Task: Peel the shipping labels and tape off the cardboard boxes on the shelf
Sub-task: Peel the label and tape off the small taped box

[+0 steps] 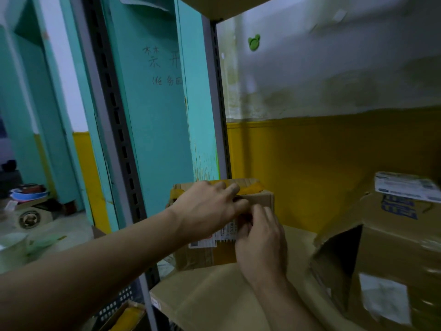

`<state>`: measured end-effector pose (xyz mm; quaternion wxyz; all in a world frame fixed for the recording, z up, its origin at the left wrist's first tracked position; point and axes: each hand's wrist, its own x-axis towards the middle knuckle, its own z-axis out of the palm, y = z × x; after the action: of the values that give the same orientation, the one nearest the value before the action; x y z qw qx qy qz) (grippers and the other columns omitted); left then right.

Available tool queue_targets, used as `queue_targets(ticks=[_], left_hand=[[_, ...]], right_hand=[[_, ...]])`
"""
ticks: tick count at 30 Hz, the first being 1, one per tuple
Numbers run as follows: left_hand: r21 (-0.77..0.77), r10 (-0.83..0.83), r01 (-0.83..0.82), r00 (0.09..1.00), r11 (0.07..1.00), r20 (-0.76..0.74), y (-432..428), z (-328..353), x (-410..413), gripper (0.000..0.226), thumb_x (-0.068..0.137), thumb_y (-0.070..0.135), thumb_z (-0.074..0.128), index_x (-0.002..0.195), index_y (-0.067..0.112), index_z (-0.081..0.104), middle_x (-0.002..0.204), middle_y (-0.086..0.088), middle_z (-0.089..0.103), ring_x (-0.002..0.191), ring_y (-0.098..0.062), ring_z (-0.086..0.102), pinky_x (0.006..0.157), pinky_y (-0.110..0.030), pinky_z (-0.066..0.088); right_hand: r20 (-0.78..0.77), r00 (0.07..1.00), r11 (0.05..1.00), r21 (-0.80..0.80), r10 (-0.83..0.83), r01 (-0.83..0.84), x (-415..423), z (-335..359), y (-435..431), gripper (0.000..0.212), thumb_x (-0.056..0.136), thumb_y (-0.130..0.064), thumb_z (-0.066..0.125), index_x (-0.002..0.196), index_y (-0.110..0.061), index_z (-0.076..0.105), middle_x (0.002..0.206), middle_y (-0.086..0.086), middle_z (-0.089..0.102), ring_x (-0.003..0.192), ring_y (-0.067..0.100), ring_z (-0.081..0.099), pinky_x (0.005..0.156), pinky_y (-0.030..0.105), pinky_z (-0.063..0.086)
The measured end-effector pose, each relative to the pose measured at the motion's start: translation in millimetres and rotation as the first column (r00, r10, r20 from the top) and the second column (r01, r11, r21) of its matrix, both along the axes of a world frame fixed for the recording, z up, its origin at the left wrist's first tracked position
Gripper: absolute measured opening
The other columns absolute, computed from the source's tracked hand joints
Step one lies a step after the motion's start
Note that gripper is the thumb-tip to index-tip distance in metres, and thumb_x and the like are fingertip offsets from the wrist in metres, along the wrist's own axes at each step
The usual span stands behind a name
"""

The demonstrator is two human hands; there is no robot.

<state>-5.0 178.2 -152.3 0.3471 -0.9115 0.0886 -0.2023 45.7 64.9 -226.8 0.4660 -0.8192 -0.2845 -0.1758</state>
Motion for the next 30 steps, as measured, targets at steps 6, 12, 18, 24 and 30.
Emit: queue_targets(ticks=[6, 12, 18, 24, 30], left_hand=[[-0.039, -0.129, 0.129, 0.992, 0.991, 0.008, 19, -8, -7, 0.039, 0.090, 0.025, 0.058, 0.122, 0.025, 0.036, 0.105, -0.009, 0.056, 0.082, -0.023, 0.058, 0.066, -0.035, 0.051], [0.002, -0.185, 0.185, 0.982, 0.983, 0.049, 19, -5, -10, 0.034, 0.085, 0.024, 0.059, 0.118, 0.020, 0.054, 0.098, -0.010, 0.061, 0.076, -0.023, 0.060, 0.059, -0.035, 0.056], [0.024, -0.246, 0.246, 0.969, 0.969, 0.014, 24, -3, -11, 0.033, 0.085, 0.022, 0.055, 0.117, 0.019, 0.051, 0.097, -0.011, 0.061, 0.076, -0.024, 0.061, 0.059, -0.037, 0.057], [0.072, -0.293, 0.292, 0.956, 0.954, 0.000, 30, 1, -16, 0.027, 0.094, 0.024, 0.057, 0.120, 0.018, 0.053, 0.099, -0.010, 0.061, 0.079, -0.023, 0.060, 0.062, -0.037, 0.056], [0.069, -0.316, 0.314, 0.949, 0.947, 0.016, 32, 3, -15, 0.029, 0.090, 0.027, 0.066, 0.114, 0.021, 0.050, 0.096, -0.007, 0.062, 0.078, -0.020, 0.060, 0.060, -0.032, 0.052]], right_hand=[[0.019, 1.000, 1.000, 0.024, 0.008, -0.008, 0, -2, 2, 0.015, 0.095, -0.022, 0.051, 0.089, -0.032, 0.041, 0.095, -0.014, 0.040, 0.092, 0.005, 0.041, 0.086, 0.026, 0.042], [0.030, 1.000, 1.000, 0.023, -0.009, 0.008, 2, -4, 3, 0.017, 0.095, -0.023, 0.052, 0.086, -0.032, 0.041, 0.092, -0.015, 0.041, 0.089, 0.005, 0.041, 0.079, 0.022, 0.039], [0.035, 0.999, 0.999, 0.032, -0.020, 0.018, 2, -7, 5, 0.020, 0.094, -0.022, 0.053, 0.083, -0.032, 0.040, 0.090, -0.014, 0.041, 0.087, 0.006, 0.043, 0.075, 0.022, 0.038], [0.108, 0.994, 0.990, 0.141, -0.028, 0.012, 3, -12, 10, 0.023, 0.091, -0.019, 0.061, 0.079, -0.029, 0.044, 0.087, -0.013, 0.044, 0.082, 0.009, 0.046, 0.071, 0.026, 0.038], [0.103, 0.995, 0.994, 0.109, -0.018, 0.006, 2, -11, 8, 0.013, 0.093, -0.024, 0.059, 0.084, -0.026, 0.050, 0.090, -0.011, 0.047, 0.083, 0.008, 0.043, 0.073, 0.024, 0.035]])
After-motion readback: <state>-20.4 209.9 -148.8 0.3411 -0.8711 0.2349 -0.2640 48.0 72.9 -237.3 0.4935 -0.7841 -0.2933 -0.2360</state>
